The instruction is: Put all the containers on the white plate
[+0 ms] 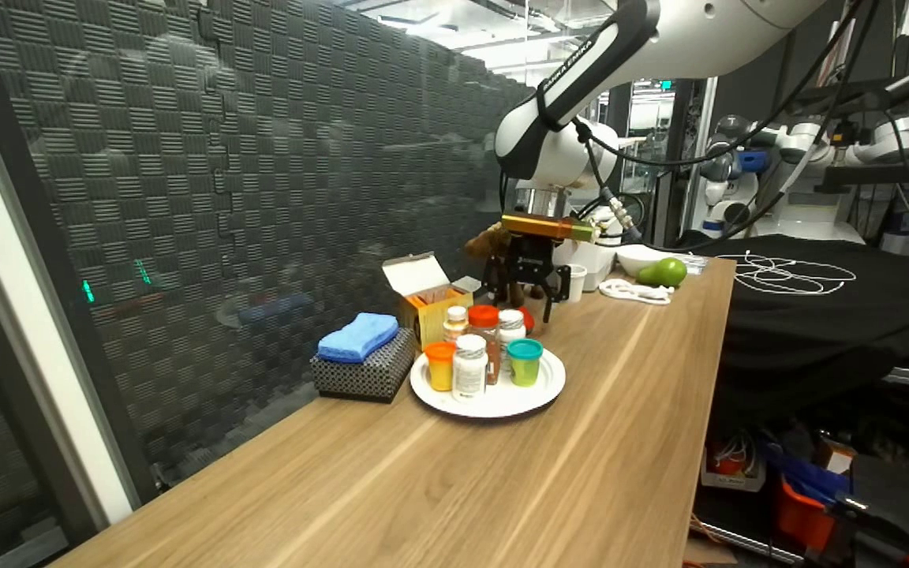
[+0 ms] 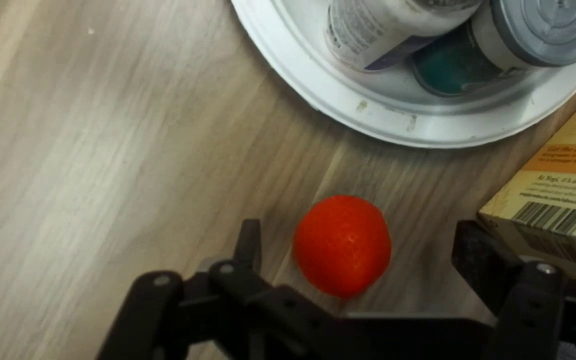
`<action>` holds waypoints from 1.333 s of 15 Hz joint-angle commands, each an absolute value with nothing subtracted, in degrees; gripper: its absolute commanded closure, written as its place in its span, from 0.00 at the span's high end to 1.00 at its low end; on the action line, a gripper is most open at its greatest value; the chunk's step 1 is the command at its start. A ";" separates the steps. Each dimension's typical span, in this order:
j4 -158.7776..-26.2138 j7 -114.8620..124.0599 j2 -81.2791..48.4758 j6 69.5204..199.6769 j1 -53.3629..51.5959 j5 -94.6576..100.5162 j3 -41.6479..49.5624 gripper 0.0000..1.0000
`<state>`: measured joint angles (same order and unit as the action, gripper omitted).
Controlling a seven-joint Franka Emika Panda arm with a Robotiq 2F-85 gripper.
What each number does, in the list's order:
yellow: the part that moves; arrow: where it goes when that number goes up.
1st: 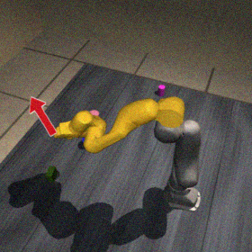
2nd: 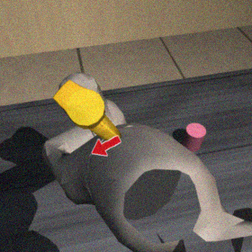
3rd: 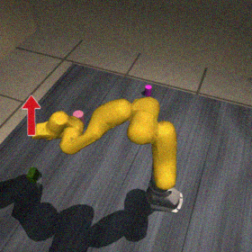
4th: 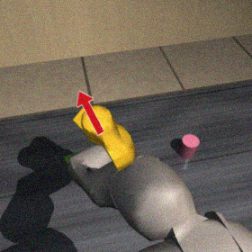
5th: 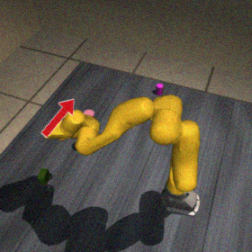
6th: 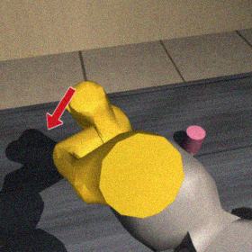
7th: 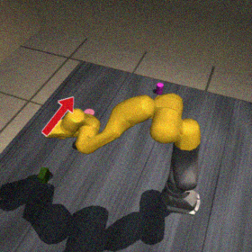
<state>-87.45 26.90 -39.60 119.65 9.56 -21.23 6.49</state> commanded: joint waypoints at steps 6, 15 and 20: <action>-82.81 28.58 -42.24 119.05 8.41 -19.17 7.30 0.27; -102.52 26.79 -25.44 131.58 8.36 -23.03 7.24 0.24; -115.75 23.27 -15.59 138.91 5.91 -23.66 4.75 0.24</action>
<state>-105.85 25.78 -23.02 133.83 7.82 -22.62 5.99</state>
